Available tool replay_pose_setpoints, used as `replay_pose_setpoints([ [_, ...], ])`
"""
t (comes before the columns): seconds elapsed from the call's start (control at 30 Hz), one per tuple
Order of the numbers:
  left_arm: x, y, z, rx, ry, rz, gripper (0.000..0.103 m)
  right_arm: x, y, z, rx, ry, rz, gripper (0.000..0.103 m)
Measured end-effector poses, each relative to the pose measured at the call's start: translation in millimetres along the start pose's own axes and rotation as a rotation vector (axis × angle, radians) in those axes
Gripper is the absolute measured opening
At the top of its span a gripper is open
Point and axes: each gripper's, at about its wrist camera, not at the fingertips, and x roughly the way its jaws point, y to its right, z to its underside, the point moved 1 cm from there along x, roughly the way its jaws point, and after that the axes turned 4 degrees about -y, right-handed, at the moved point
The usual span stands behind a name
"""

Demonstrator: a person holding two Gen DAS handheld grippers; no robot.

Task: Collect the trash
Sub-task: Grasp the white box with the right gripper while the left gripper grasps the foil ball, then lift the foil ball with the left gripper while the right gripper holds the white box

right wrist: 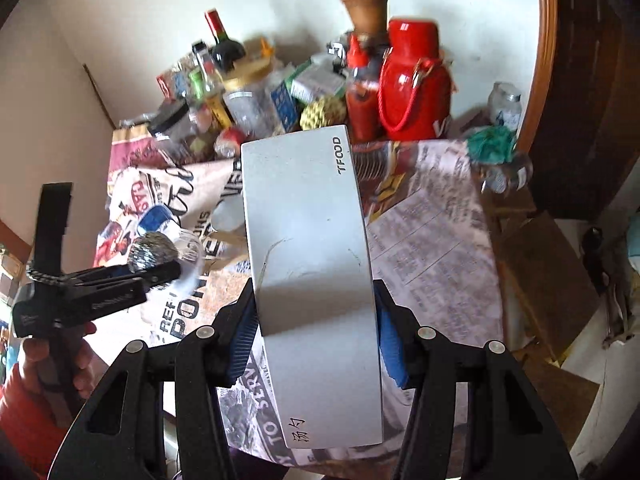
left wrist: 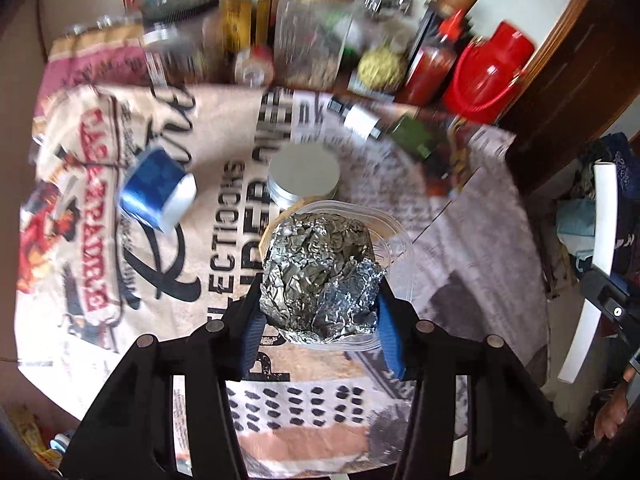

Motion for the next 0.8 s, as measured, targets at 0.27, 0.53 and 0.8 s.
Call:
replay_pose_setpoints([
  [0.27,-29,33,16,0.0,0.053,0.028,0.05,-38,8,12,-0.048,0.077,-0.039,0.05],
  [0.53,49,75,52,0.02,-0.116,0.043,0.049,-49,22,35,-0.084,0.073,-0.035,0.05],
  [0.8,78,94,63,0.053,-0.194,-0.024,0.053,-50,39,46,-0.079,0.042,-0.037,0.05],
])
